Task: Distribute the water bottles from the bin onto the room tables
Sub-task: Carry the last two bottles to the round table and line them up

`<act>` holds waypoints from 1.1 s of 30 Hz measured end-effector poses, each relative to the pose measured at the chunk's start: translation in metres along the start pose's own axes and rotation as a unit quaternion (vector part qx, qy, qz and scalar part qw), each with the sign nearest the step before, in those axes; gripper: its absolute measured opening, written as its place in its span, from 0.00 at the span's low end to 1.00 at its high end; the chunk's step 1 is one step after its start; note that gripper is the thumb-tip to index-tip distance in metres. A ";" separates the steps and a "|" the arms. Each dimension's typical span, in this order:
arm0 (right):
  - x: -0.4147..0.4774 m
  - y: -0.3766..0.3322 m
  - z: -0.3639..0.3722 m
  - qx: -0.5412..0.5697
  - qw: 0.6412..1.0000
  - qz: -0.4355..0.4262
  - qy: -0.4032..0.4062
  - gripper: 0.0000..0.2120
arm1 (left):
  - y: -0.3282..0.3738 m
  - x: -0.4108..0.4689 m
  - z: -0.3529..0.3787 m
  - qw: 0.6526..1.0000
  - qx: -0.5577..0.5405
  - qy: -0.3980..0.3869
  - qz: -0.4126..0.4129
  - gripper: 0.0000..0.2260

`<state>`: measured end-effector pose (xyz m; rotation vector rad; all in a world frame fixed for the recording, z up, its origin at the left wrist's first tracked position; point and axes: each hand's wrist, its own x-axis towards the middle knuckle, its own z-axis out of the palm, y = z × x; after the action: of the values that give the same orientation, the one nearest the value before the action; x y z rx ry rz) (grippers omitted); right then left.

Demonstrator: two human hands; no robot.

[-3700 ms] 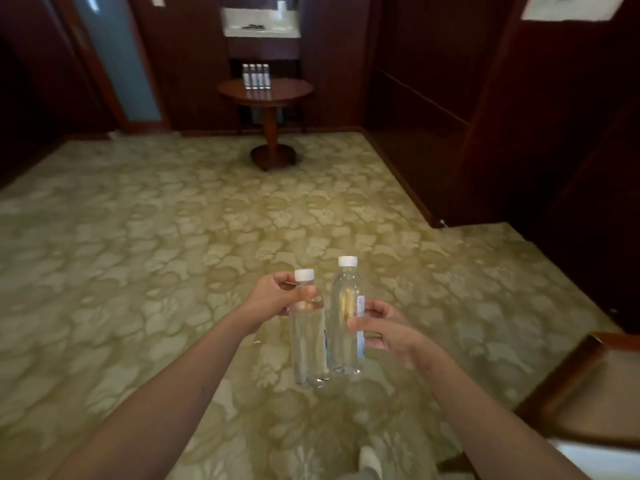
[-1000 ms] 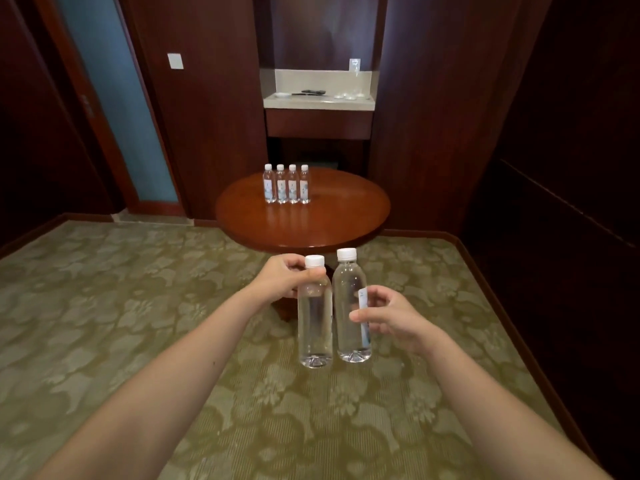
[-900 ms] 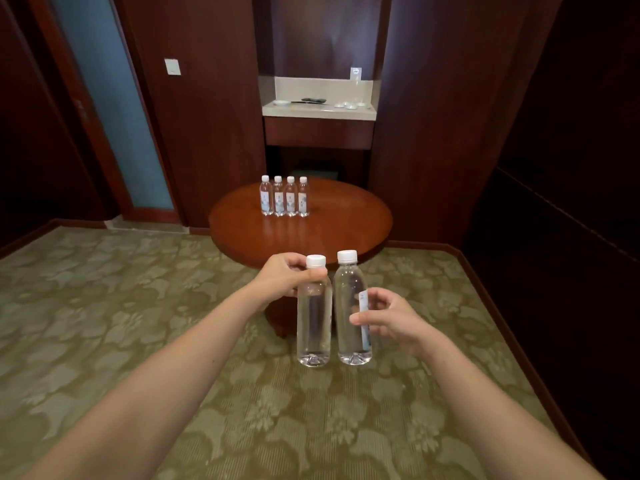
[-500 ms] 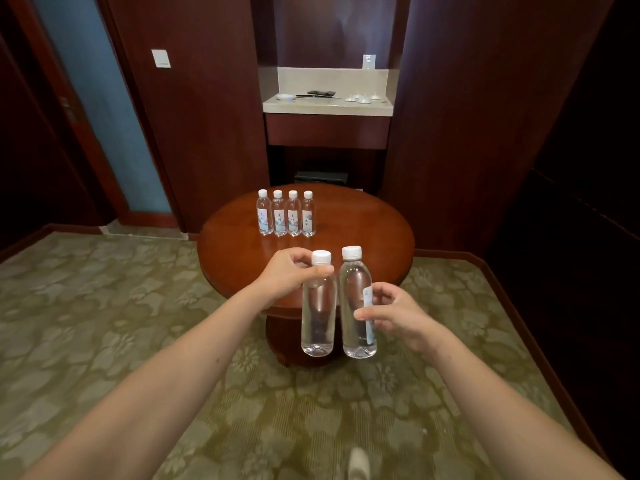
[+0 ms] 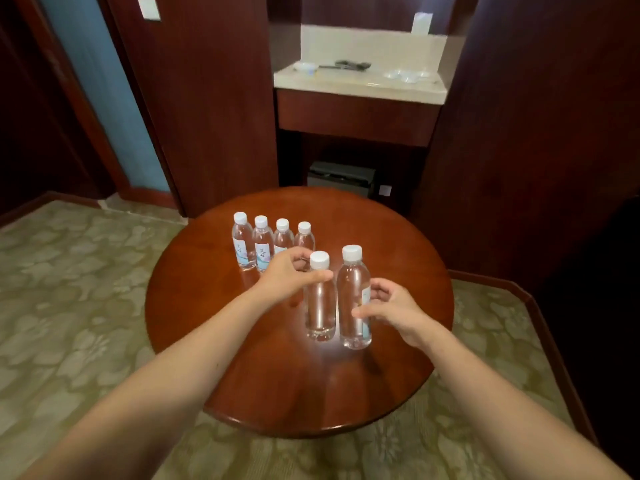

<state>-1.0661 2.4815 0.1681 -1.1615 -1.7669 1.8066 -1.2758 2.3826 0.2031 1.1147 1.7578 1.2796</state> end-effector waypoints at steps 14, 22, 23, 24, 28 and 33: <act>0.152 0.057 -0.043 0.008 0.997 0.062 0.054 0.30 | -0.070 0.145 0.054 0.996 -0.013 -0.053 -0.071 0.17; 0.149 0.081 -0.033 -0.011 0.997 0.055 0.048 0.31 | -0.083 0.153 0.054 0.991 -0.019 -0.103 -0.087 0.18; 0.147 0.080 -0.031 -0.023 0.997 0.053 0.048 0.31 | -0.084 0.152 0.053 0.990 -0.018 -0.111 -0.088 0.18; 0.145 0.080 -0.029 -0.040 0.997 0.046 0.050 0.32 | -0.084 0.151 0.053 0.989 -0.013 -0.120 -0.084 0.18; 0.133 0.065 -0.029 -0.096 0.994 0.024 0.049 0.37 | -0.074 0.149 0.052 0.985 0.073 -0.143 -0.060 0.18; 0.119 0.023 -0.042 -0.146 0.988 -0.013 0.037 0.44 | -0.058 0.149 0.046 0.972 0.191 -0.131 -0.037 0.20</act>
<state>-1.0994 2.5941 0.1153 -1.2884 -2.0410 1.5029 -1.3084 2.5274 0.1280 1.3458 1.8650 0.7239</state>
